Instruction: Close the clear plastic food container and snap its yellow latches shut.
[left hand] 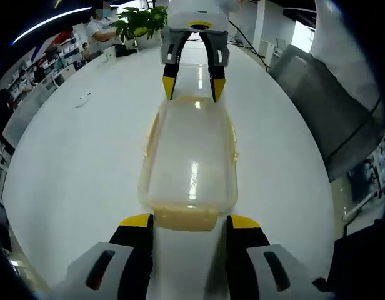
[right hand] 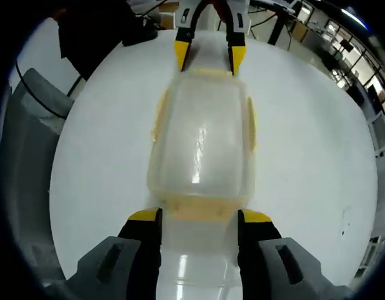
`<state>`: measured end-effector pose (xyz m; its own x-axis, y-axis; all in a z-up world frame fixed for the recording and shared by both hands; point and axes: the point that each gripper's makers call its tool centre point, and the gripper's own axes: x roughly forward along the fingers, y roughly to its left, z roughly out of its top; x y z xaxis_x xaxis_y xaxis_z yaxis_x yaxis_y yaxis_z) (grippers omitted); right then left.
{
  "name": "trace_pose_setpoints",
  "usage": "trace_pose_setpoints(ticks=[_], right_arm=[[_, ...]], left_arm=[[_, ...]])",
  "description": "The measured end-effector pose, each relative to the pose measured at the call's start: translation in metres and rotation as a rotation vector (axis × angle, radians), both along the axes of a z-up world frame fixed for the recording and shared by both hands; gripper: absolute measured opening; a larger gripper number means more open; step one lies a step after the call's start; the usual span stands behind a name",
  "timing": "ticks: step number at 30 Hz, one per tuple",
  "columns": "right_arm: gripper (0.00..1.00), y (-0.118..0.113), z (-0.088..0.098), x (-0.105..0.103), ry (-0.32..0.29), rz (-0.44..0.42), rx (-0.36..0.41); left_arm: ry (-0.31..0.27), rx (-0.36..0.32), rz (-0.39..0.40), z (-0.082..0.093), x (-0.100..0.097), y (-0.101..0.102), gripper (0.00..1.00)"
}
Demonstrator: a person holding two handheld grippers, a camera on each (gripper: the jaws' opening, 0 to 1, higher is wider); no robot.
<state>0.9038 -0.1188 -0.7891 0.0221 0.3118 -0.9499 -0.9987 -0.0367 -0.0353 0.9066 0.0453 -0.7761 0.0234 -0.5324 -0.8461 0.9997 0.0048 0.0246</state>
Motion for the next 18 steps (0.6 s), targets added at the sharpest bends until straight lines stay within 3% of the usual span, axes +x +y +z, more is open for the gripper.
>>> trace_pose_setpoints(ticks=[18], right_arm=[[0.38, 0.0036, 0.001, -0.0041, 0.025, -0.04, 0.021]], left_arm=[[0.006, -0.017, -0.031, -0.0005, 0.0017, -0.0044, 0.34]])
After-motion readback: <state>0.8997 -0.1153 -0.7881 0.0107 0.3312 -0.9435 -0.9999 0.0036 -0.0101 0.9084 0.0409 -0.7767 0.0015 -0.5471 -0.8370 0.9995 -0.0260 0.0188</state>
